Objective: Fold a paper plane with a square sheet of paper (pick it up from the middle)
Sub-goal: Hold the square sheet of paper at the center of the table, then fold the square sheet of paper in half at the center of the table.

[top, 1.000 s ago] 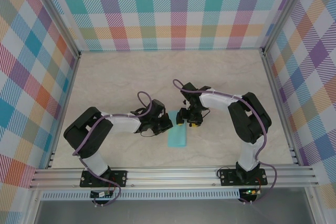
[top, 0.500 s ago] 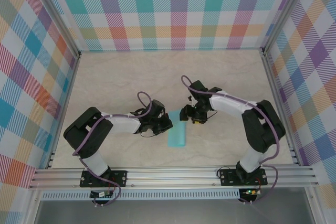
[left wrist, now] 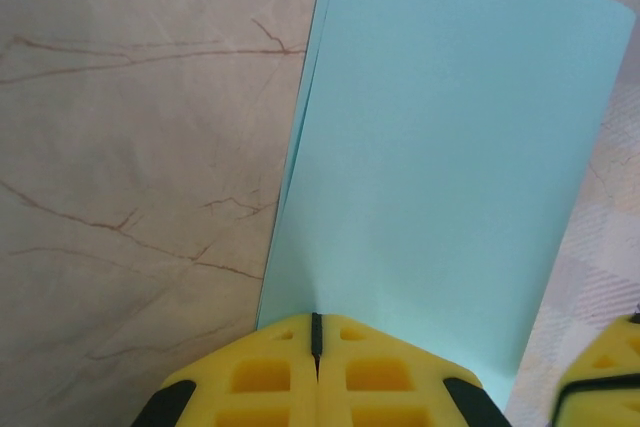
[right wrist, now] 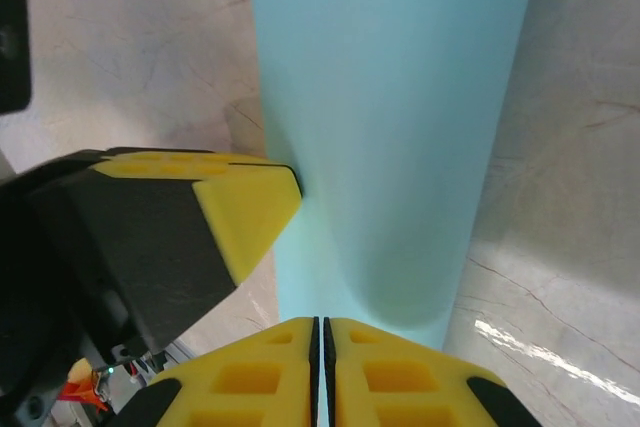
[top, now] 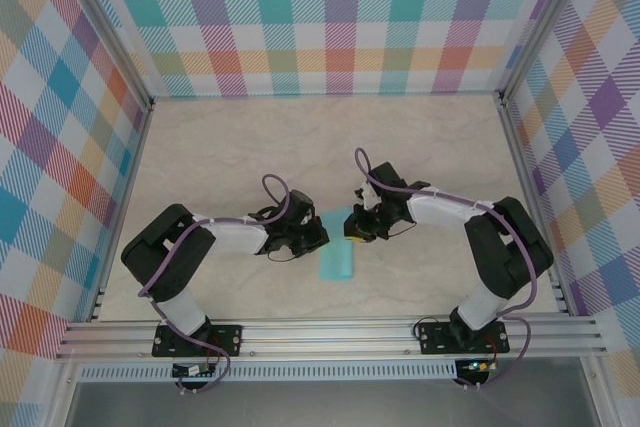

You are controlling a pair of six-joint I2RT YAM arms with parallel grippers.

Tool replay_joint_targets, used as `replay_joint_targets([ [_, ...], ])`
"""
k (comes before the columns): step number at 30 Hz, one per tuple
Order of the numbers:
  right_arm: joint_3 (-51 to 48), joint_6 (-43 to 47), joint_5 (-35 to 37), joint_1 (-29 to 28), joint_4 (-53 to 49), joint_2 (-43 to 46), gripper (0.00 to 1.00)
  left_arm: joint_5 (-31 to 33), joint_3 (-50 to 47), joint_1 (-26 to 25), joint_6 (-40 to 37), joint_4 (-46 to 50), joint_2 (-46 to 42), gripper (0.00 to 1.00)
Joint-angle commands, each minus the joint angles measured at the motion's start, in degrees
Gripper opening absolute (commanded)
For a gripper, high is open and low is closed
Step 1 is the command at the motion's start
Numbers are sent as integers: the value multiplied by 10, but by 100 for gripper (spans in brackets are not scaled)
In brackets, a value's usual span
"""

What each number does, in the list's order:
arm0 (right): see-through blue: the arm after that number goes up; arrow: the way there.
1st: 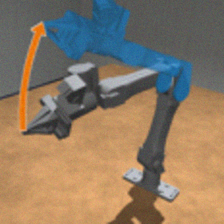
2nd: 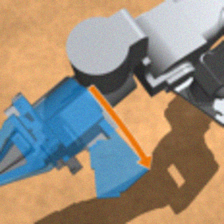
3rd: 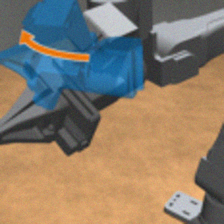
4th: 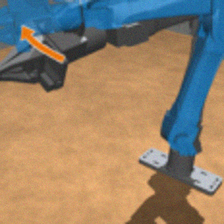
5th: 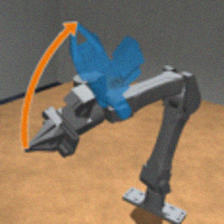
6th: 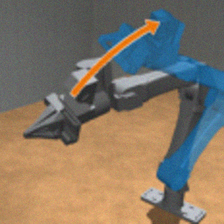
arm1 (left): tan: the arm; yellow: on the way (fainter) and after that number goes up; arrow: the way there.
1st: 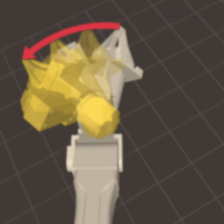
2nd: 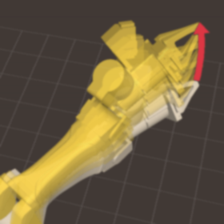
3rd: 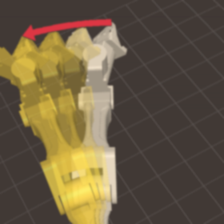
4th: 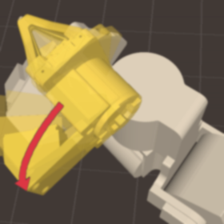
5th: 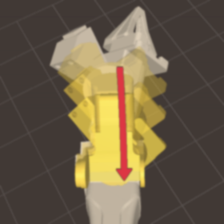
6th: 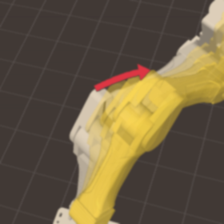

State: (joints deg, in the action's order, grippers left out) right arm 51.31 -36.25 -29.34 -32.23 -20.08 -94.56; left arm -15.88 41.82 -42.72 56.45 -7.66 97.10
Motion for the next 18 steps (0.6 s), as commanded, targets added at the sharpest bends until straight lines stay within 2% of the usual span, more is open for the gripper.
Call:
replay_joint_targets([
  [1,-12,1,-39,3,38,-16,13,10,-5,-6,-12,49,29,0],
  [10,-24,-6,-63,3,69,3,16,9,-6,-6,-13,49,30,0],
  [18,-33,8,-53,5,71,-34,15,10,-6,-6,-14,53,29,0],
])
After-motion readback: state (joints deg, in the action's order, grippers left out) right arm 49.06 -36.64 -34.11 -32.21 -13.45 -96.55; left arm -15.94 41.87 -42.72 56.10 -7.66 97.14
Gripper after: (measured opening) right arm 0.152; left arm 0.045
